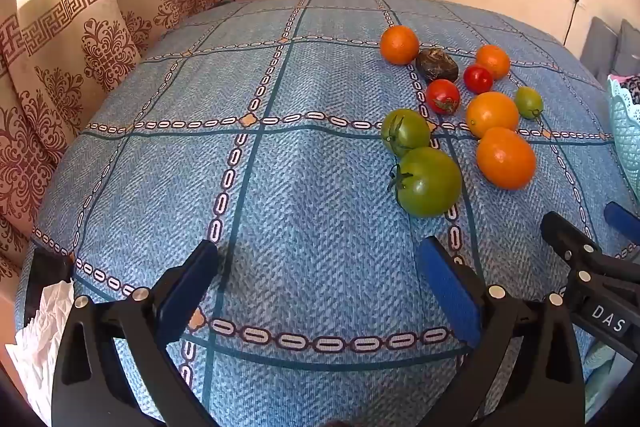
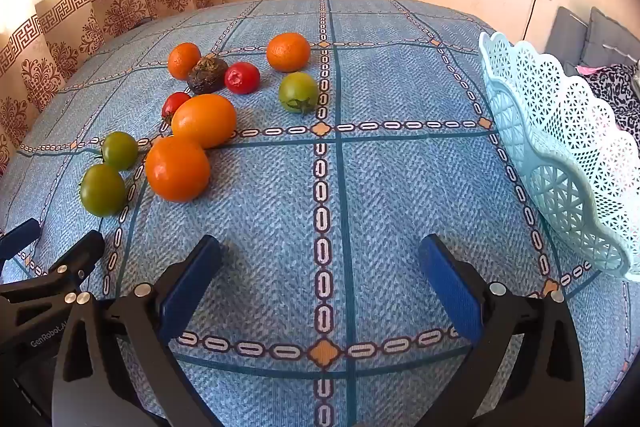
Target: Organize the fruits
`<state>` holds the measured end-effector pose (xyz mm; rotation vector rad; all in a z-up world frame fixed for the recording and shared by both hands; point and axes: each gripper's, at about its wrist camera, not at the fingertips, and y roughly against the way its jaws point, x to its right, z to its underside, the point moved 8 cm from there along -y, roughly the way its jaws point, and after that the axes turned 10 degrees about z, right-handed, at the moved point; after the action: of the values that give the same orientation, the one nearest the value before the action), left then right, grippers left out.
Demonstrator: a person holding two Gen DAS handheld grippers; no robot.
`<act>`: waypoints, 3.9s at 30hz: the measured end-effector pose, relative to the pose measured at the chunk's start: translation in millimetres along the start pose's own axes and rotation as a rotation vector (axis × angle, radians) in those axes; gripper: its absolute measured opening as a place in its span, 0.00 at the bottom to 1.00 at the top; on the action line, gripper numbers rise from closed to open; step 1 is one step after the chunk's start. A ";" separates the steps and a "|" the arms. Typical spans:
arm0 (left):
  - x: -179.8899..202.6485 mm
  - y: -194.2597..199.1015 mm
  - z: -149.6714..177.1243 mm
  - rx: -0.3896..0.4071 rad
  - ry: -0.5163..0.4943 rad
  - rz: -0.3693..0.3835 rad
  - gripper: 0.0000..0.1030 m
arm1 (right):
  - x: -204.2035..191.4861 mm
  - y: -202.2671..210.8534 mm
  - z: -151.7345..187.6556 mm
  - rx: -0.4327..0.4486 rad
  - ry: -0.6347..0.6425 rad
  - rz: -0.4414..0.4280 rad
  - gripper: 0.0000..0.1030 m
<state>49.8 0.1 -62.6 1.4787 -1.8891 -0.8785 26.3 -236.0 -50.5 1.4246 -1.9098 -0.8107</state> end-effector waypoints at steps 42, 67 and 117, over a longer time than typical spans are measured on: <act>-4.3 0.5 -1.2 -0.005 0.009 0.009 0.95 | -0.4 -3.2 -0.5 -0.009 0.014 -0.001 0.98; 2.4 5.2 -3.7 0.016 -0.010 0.028 0.95 | -5.5 8.0 0.3 0.011 0.048 -0.070 0.98; 34.7 -2.6 -30.5 0.072 -0.034 0.205 0.38 | 6.1 35.6 -7.2 0.130 -0.005 -0.097 0.98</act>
<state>67.4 -38.6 -44.3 1.2890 -2.0735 -0.7518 9.5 -234.5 -17.8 1.6051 -1.9401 -0.7461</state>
